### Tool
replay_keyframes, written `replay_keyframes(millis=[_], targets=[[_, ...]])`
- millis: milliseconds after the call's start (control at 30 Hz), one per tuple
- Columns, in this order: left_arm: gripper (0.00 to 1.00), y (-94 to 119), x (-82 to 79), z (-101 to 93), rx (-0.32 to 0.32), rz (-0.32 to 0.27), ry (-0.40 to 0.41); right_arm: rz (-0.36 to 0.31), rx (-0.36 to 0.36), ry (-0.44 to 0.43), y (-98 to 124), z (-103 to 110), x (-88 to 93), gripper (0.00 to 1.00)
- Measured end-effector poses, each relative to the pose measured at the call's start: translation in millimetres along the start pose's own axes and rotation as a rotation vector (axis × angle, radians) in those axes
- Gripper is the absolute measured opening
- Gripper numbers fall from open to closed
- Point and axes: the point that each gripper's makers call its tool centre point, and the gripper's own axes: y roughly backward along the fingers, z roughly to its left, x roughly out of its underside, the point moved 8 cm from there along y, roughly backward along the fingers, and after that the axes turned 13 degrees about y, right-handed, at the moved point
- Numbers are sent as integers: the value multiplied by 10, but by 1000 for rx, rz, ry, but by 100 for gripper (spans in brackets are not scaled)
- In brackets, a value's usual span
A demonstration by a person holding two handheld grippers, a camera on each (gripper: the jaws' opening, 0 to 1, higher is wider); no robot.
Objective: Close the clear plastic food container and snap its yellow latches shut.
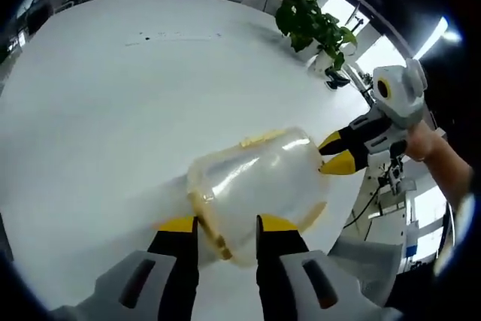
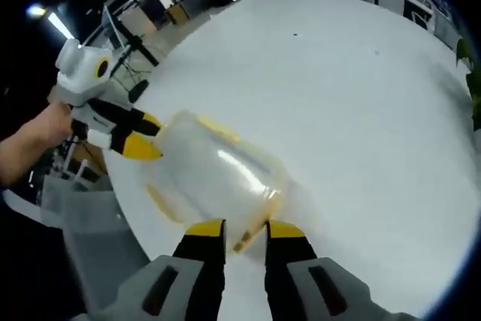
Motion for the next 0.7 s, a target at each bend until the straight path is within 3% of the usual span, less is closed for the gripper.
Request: replay_keyframes(millis=[67, 100, 200, 533, 700], targets=[[24, 24, -56, -43, 32, -40, 66, -11, -4, 13, -27, 2, -17, 16], [23, 95, -62, -48, 13, -5, 20, -2, -3, 11, -38, 9, -21, 17], [24, 97, -70, -30, 10, 10, 26, 10, -1, 11, -24, 6, -39, 17], [25, 49, -19, 2, 1, -4, 50, 38, 0, 9, -33, -21, -78, 18], [26, 51, -1, -7, -23, 10, 33, 10, 13, -21, -9, 2, -40, 18]])
